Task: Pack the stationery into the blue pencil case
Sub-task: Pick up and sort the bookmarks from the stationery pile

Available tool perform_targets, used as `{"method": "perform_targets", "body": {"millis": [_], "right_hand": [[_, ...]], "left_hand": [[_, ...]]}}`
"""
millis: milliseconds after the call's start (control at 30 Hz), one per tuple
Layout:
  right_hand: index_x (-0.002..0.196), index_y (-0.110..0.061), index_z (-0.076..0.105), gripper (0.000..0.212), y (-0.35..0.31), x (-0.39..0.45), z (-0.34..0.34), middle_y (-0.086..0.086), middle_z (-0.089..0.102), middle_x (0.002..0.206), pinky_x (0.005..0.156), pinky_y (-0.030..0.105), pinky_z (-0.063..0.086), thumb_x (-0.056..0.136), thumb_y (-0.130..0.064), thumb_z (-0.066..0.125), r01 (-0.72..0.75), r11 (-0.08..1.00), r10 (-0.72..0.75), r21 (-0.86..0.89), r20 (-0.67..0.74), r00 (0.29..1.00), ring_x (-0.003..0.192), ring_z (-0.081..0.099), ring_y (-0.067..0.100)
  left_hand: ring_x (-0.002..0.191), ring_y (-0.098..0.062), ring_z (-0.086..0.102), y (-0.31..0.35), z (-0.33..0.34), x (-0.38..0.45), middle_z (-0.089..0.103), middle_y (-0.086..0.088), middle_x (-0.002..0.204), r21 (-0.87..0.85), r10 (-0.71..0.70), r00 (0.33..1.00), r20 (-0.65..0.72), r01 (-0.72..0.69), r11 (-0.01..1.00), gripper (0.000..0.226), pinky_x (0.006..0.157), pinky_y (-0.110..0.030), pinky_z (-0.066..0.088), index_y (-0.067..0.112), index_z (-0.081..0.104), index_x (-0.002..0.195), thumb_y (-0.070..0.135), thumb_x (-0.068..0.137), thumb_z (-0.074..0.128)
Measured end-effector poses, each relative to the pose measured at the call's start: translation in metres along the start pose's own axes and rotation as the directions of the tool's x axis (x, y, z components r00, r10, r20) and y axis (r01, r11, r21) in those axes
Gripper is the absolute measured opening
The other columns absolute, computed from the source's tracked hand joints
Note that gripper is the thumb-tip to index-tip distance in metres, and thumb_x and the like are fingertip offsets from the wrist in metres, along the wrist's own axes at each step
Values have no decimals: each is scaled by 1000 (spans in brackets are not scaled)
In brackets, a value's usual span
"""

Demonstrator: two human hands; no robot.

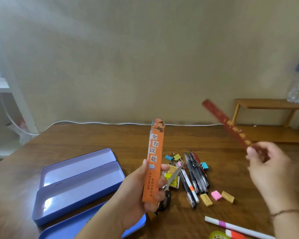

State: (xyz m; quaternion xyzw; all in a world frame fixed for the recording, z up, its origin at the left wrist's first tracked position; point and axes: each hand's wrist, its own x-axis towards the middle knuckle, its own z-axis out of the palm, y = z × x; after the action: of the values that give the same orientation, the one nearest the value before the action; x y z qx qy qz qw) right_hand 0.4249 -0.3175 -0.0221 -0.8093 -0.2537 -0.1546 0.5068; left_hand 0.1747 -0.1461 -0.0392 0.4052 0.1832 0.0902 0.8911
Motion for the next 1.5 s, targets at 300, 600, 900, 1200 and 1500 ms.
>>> {"method": "perform_targets", "body": {"millis": [300,600,900,1200,1500], "right_hand": [[119,-52,60,47,-31,-18,6,-17,65,109,73,13,55,86,-18,58,234,857,-478,459,540,692,103,61,-1],[126,-46,53,61,-35,-19,13,-14,49,115,74,21,57,69,-41,71,196,868,-385,456,369,846,88,59,15],[97,-24,66,16,-44,-34,8,2,65,82,51,19,51,88,-35,61,-14,764,-430,645,526,734,65,60,8],[92,-28,58,41,-51,-36,7,14,69,81,46,28,54,74,-63,68,-45,766,-402,641,533,745,54,60,21],[92,-28,71,21,-55,-36,15,-8,64,122,96,46,45,73,-36,75,647,756,-638,98,327,697,121,50,21]], "left_hand": [[73,-16,57,1,5,-7,65,-8,96,332,-167,983,78,132,934,57,55,-24,40,13,60,130,55,93,48],[64,-13,55,-5,15,-14,54,1,76,540,-154,980,125,63,839,55,39,-15,31,13,64,123,53,98,36],[51,-8,48,-4,16,-17,49,4,70,573,-236,957,168,100,814,64,38,-16,30,16,67,115,67,95,33],[51,-12,48,-1,18,-17,60,-2,72,643,-70,992,105,-14,766,50,38,-17,27,15,71,107,51,99,37],[46,-7,43,16,15,-21,56,7,58,936,274,958,-81,-21,350,48,53,-25,37,22,65,75,47,104,36]]}}
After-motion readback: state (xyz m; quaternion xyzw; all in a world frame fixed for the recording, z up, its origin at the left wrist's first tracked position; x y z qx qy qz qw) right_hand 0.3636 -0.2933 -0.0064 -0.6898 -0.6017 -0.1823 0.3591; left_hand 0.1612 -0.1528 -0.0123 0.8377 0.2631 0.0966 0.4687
